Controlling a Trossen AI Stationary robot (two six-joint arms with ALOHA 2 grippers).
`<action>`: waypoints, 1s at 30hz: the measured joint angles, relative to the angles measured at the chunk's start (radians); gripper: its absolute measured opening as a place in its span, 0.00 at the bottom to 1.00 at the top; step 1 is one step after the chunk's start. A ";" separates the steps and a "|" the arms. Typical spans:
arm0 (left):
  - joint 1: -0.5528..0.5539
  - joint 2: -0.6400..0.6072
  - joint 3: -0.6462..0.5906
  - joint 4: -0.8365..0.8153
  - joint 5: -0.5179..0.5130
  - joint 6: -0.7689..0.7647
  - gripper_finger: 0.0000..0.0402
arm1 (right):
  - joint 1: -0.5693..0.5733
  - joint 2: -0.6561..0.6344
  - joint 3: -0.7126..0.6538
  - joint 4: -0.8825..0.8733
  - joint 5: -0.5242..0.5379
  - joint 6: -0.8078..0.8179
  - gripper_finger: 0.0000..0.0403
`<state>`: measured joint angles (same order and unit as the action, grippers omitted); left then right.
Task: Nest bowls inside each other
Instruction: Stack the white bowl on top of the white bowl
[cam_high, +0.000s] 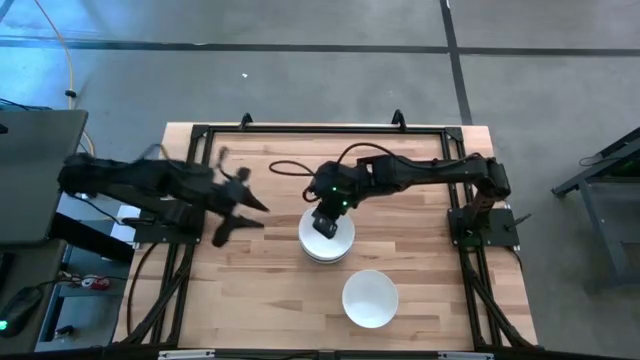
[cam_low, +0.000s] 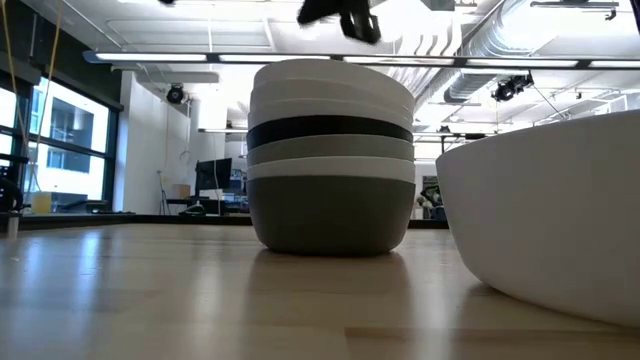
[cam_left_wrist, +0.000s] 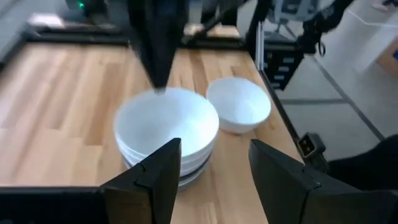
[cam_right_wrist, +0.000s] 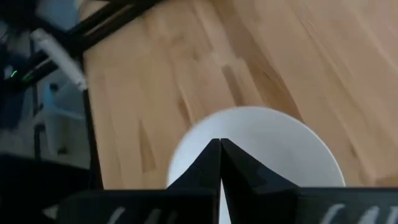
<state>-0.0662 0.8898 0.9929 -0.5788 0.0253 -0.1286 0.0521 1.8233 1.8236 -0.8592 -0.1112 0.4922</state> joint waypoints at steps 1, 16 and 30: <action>0.000 0.017 -0.026 0.031 0.007 -0.003 0.44 | 0.008 0.000 0.019 -0.002 0.000 -0.038 0.00; -0.054 0.278 -0.111 0.513 0.009 -0.122 0.44 | 0.067 -0.016 0.422 -0.428 0.006 -0.467 0.00; -0.266 0.512 -0.105 0.770 -0.267 -0.345 0.44 | 0.047 -0.298 0.492 -0.627 0.302 -0.500 0.00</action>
<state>-0.3319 1.4015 0.8875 0.1915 -0.2418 -0.4731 0.0994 1.5248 2.3152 -1.4864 0.1906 -0.0080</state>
